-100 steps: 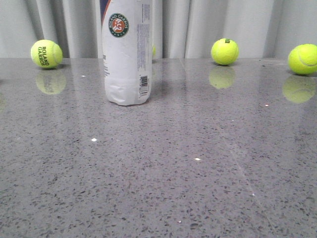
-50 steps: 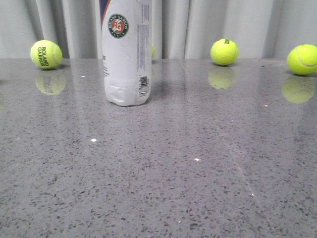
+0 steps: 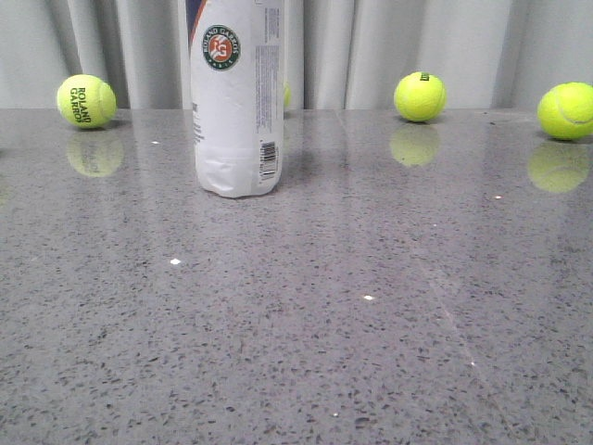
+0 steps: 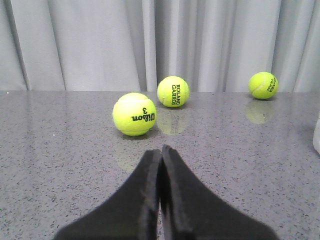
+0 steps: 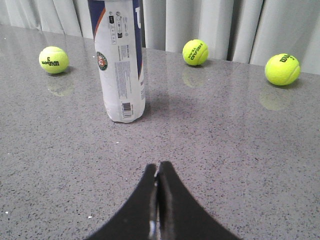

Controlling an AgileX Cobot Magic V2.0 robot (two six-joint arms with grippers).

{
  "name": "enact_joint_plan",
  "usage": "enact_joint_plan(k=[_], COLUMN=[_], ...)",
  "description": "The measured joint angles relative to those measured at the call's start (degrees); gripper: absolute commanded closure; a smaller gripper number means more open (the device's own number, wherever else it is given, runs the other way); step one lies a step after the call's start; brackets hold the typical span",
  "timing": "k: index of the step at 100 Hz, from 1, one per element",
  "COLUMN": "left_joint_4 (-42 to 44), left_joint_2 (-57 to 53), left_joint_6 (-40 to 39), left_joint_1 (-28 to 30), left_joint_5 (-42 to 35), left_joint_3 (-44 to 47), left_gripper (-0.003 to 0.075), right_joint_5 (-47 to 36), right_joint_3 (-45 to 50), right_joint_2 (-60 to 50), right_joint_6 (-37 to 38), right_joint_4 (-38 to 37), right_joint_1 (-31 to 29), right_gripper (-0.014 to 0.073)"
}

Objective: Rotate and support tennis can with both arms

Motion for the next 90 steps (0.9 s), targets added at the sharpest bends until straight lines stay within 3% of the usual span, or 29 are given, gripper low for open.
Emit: enact_joint_plan(k=[68,90], left_joint_4=[0.0,0.0], left_joint_2=[0.0,0.0], left_joint_6=[0.0,0.0], left_joint_1=[0.0,0.0], left_joint_5=[0.0,0.0], left_joint_3=[0.0,0.0], left_gripper=[0.074,0.074], right_joint_5=[-1.5,-4.52], right_joint_3=[0.0,1.33], right_joint_2=[0.0,0.0], right_joint_6=[0.0,0.0], right_joint_4=[-0.13,-3.29], right_joint_1=[-0.12,-6.51], right_gripper=[0.0662,0.0662])
